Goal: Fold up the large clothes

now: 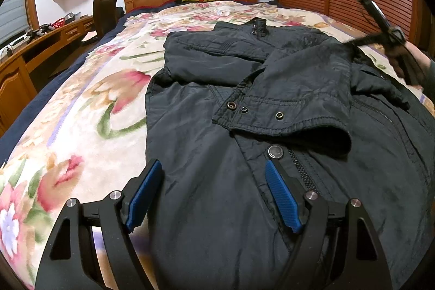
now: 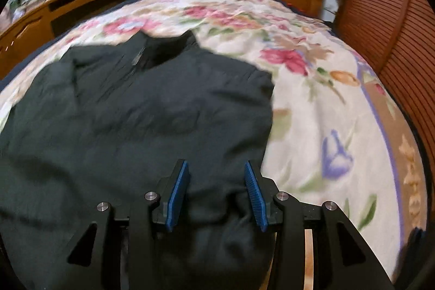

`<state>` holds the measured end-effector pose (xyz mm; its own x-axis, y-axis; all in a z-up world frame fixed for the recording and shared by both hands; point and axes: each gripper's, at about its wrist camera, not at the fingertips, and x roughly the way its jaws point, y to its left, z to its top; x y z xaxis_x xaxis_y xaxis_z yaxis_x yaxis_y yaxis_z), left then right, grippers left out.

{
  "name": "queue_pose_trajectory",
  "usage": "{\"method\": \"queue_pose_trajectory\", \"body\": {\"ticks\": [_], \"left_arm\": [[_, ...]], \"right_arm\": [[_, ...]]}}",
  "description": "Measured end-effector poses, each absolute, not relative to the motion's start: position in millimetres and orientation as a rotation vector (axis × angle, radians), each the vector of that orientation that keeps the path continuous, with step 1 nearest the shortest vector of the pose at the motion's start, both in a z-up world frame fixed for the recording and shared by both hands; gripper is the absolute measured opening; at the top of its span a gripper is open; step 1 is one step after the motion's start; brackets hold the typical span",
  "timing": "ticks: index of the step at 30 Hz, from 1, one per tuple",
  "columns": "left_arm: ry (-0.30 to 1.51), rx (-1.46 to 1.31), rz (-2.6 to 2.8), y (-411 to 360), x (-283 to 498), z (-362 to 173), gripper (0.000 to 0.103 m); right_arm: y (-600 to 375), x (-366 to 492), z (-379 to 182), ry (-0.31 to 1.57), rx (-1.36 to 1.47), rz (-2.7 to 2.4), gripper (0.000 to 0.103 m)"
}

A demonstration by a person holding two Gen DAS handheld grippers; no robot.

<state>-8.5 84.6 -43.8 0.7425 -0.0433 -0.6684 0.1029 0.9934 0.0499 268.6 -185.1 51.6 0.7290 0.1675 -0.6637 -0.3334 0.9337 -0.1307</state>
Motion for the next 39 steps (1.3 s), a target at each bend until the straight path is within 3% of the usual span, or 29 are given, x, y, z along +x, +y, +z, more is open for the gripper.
{"method": "queue_pose_trajectory", "body": {"ticks": [1, 5, 26, 30, 35, 39], "left_arm": [[0.731, 0.083, -0.080, 84.8, -8.5, -43.9, 0.079], [0.730, 0.085, -0.083, 84.1, -9.3, -43.8, 0.079], [0.663, 0.053, -0.059, 97.5, -58.5, -12.0, 0.079], [0.658, 0.049, -0.062, 97.9, -70.0, -10.2, 0.079], [0.664, 0.034, -0.089, 98.4, -82.4, -9.8, 0.079], [0.658, 0.009, -0.094, 100.4, -94.0, -9.0, 0.095]], "right_arm": [[-186.9, 262.2, 44.6, 0.721, -0.252, 0.286, 0.031], [-187.8, 257.6, 12.2, 0.825, -0.305, 0.279, 0.031], [-199.1, 64.9, 39.1, 0.659, -0.224, 0.305, 0.032], [-201.5, 29.8, 38.6, 0.648, -0.204, 0.324, 0.038], [-210.0, 8.2, 32.7, 0.654, -0.174, 0.323, 0.063], [-217.0, -8.1, 26.5, 0.659, -0.159, 0.287, 0.064]]}}
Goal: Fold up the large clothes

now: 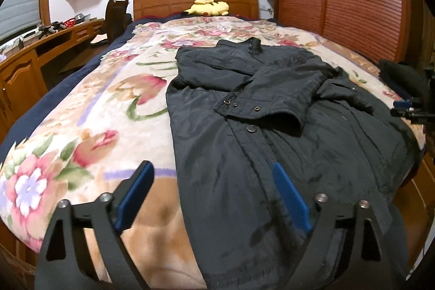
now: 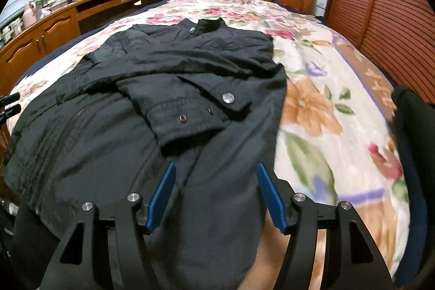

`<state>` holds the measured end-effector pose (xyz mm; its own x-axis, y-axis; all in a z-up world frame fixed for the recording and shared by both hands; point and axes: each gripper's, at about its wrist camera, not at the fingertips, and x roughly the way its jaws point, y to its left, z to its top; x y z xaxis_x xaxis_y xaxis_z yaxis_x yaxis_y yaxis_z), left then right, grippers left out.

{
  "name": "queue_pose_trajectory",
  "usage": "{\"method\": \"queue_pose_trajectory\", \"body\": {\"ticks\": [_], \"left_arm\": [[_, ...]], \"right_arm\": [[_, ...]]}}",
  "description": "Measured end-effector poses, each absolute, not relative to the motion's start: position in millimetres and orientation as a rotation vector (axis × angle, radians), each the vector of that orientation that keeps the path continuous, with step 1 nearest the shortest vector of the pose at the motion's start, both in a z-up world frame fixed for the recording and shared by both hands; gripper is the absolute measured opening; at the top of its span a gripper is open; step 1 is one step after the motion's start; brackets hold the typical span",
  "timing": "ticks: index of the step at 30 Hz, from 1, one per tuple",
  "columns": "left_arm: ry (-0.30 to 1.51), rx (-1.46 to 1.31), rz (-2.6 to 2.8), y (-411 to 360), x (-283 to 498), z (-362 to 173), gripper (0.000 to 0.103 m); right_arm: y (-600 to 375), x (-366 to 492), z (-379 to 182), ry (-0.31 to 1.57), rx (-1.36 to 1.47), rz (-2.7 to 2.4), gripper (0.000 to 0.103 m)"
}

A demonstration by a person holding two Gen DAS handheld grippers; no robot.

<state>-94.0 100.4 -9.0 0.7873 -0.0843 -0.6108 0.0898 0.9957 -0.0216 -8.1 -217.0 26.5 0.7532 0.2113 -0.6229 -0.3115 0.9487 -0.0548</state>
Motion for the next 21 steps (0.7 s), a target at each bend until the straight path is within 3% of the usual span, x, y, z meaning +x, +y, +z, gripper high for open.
{"method": "queue_pose_trajectory", "body": {"ticks": [2, 21], "left_arm": [[0.655, -0.009, -0.096, 101.7, -100.7, -9.6, 0.102], [0.717, -0.036, -0.041, 118.5, -130.7, -46.9, 0.102]], "right_arm": [[-218.8, -18.4, 23.8, 0.659, -0.147, 0.277, 0.064], [-228.1, -69.4, 4.5, 0.657, -0.132, 0.230, 0.064]]}}
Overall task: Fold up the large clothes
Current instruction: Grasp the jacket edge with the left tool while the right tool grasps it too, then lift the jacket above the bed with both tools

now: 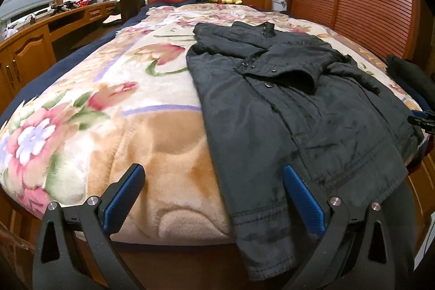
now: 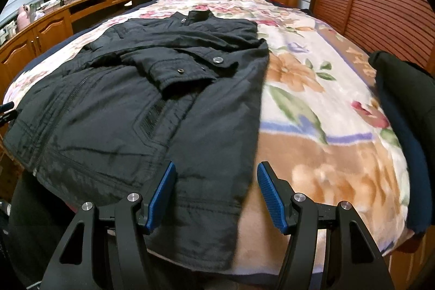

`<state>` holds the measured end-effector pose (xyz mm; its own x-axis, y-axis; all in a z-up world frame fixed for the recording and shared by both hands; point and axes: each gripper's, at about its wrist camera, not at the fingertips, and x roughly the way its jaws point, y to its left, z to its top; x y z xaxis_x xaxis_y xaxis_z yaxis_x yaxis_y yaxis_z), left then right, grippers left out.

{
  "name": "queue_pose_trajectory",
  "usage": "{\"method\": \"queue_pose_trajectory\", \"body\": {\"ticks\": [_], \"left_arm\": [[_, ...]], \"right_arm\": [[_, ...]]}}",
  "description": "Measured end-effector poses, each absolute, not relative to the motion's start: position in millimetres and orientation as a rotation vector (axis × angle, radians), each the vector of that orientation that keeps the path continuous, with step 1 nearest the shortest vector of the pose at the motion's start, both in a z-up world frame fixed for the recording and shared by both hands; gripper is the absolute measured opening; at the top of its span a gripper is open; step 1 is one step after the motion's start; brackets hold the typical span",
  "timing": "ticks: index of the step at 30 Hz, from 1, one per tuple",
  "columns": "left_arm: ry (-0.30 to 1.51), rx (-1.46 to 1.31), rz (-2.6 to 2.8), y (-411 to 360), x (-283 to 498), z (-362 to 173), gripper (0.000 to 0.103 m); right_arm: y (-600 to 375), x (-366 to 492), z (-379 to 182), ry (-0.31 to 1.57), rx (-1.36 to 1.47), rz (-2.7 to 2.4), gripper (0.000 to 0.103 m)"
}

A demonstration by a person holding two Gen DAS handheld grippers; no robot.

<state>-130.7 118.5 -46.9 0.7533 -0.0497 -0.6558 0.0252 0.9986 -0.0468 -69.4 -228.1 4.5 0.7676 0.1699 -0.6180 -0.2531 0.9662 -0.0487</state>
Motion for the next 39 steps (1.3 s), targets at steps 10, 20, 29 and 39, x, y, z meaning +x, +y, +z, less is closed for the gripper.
{"method": "queue_pose_trajectory", "body": {"ticks": [10, 20, 29, 39], "left_arm": [[0.720, 0.007, -0.102, 100.1, -138.3, -48.8, 0.078], [0.736, -0.053, -0.155, 99.9, -150.2, -50.5, 0.062], [0.750, -0.019, -0.163, 91.7, -156.5, -54.4, 0.045], [0.615, -0.021, -0.193, 96.7, -158.9, 1.8, 0.006]], "right_arm": [[-237.3, -80.0, -0.2, 0.669, -0.082, 0.238, 0.065], [-226.6, -81.5, -8.4, 0.677, -0.118, 0.297, 0.065], [-226.9, -83.2, -10.7, 0.673, -0.103, 0.323, 0.057], [-227.4, -96.1, 12.1, 0.552, -0.098, 0.347, 0.016]]}}
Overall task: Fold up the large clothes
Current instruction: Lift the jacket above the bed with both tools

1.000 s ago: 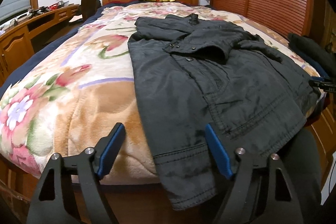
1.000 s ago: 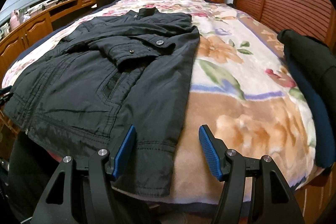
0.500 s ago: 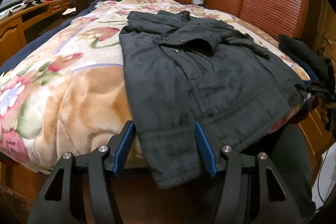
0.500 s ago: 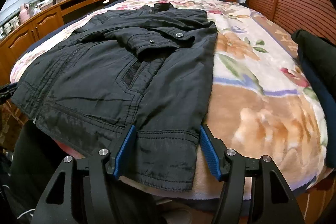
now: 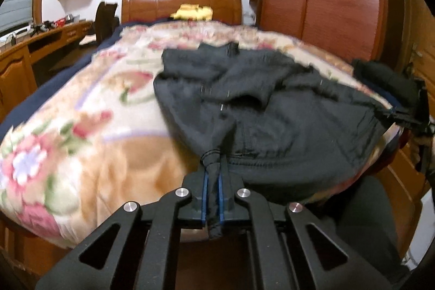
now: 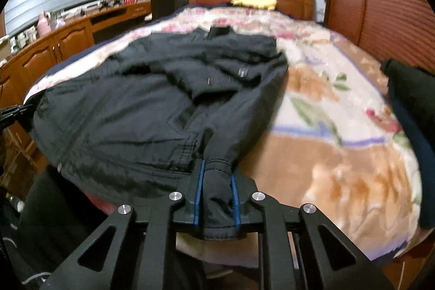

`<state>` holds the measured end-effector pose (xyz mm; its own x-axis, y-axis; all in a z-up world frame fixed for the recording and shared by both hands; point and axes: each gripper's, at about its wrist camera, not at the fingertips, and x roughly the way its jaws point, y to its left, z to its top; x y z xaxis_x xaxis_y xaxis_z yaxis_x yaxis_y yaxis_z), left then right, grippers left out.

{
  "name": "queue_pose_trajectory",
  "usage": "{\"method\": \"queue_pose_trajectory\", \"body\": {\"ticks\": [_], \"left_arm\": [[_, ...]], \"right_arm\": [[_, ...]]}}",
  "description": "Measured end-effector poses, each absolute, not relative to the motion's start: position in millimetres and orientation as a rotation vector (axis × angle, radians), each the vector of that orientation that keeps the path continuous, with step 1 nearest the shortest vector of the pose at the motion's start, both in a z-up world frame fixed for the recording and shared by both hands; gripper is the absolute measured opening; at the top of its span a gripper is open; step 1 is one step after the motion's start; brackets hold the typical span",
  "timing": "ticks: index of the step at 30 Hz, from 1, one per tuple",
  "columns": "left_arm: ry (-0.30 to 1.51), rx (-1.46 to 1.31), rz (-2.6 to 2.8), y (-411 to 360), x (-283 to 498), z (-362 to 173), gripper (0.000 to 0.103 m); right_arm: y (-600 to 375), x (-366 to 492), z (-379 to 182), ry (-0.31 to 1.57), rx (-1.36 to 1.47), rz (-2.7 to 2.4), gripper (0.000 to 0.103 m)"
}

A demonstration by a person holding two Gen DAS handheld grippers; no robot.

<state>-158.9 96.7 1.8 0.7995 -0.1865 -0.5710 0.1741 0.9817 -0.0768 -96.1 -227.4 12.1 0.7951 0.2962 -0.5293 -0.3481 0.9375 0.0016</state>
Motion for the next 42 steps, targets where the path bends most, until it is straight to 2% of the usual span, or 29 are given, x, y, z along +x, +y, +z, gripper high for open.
{"method": "queue_pose_trajectory", "body": {"ticks": [15, 32, 38, 42], "left_arm": [[0.411, -0.012, -0.189, 109.0, -179.8, 78.8, 0.005], [0.211, -0.003, -0.217, 118.9, -212.2, 174.5, 0.005], [0.204, 0.003, -0.203, 119.5, -199.1, 181.8, 0.005], [0.267, 0.029, -0.162, 116.9, -156.2, 164.5, 0.005]], "right_arm": [[-239.3, -146.0, 96.5, 0.305, -0.029, 0.361, 0.012], [-267.1, -228.8, 141.5, 0.080, -0.029, 0.375, 0.011], [-269.2, -237.8, 142.1, 0.029, -0.017, 0.389, 0.011], [-258.6, -208.0, 135.9, 0.072, -0.027, 0.374, 0.011]]}}
